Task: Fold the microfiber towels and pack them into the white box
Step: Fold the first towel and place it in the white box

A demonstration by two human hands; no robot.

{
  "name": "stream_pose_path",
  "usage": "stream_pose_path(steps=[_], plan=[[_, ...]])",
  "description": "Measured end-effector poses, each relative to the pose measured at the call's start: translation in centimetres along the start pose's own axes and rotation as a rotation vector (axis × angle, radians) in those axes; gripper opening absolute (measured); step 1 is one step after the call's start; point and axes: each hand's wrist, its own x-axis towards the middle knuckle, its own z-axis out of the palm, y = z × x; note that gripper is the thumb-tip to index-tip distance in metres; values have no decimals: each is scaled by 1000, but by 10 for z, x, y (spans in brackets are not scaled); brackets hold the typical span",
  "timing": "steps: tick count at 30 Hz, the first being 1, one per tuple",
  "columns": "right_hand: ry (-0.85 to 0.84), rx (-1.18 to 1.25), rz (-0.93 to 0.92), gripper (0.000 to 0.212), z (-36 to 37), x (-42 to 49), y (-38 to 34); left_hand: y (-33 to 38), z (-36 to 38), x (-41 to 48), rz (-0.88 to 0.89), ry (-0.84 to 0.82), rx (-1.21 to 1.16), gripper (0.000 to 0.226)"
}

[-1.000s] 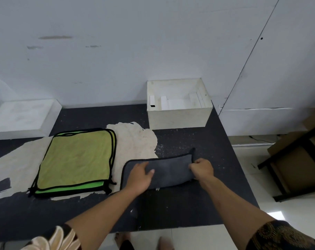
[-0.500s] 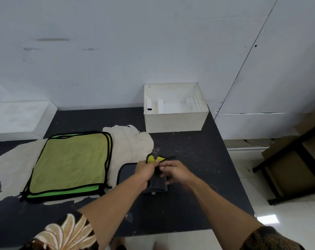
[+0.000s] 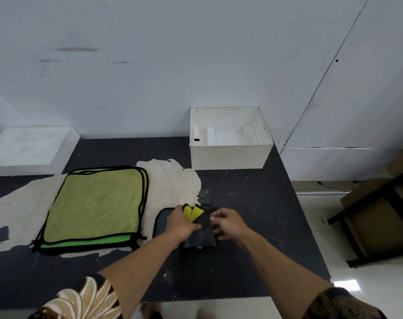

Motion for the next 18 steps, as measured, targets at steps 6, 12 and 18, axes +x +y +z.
stream_pose_path(steps=[6, 12, 18], plan=[[42, -11, -44, 14, 10, 4, -2, -1, -1, 1, -8, 159, -84, 14], [107, -85, 1, 9, 10, 10, 3, -13, -20, 2, 43, 349, -7, 34], [56, -238, 55, 18, 29, 13, 8, -62, -41, 9, -172, 157, 138, 28]])
